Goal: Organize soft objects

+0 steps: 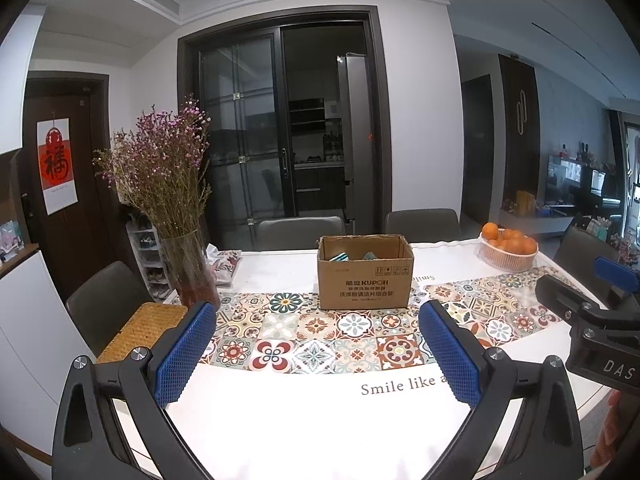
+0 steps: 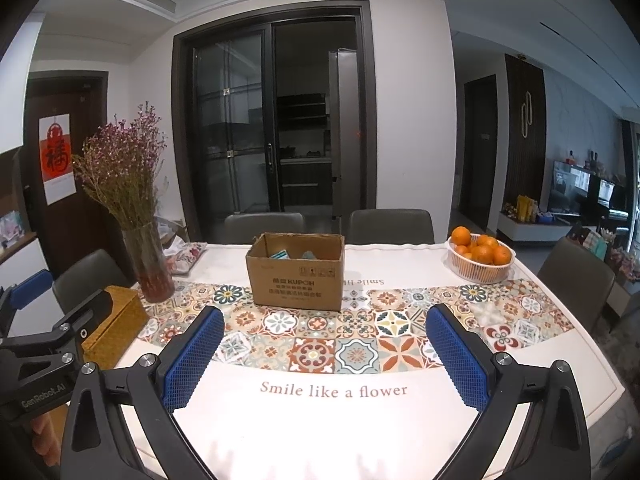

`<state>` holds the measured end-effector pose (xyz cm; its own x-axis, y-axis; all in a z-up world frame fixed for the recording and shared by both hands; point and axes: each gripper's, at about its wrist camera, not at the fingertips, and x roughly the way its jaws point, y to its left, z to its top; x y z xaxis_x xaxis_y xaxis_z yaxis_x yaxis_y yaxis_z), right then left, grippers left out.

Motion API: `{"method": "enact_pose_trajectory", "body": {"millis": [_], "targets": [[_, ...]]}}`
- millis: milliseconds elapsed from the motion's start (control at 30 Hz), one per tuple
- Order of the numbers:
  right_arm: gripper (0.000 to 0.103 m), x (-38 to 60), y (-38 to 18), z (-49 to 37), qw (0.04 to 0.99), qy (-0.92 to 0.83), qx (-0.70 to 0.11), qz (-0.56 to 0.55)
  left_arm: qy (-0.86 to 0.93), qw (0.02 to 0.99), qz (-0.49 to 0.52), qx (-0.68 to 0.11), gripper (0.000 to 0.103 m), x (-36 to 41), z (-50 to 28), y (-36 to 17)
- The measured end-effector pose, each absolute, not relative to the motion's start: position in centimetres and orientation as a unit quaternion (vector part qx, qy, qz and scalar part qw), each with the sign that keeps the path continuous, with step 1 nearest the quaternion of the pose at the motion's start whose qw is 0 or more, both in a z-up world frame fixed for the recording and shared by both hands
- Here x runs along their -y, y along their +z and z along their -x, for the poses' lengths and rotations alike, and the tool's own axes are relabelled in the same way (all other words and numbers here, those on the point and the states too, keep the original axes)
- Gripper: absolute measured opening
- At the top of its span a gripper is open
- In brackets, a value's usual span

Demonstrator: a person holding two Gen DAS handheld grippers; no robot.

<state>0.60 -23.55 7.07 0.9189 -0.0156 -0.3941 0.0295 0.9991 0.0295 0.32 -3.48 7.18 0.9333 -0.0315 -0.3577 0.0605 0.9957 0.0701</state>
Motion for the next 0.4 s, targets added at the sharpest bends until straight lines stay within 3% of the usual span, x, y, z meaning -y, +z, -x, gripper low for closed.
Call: {"method": "enact_pose_trajectory", "body": {"millis": [400], "targets": [[0.102, 24.0, 6.6, -1.17, 0.978, -0.015, -0.208, -0.022, -0.025, 0.981, -0.043, -0.186, 0.103, 3.86, -0.85, 6.9]]}}
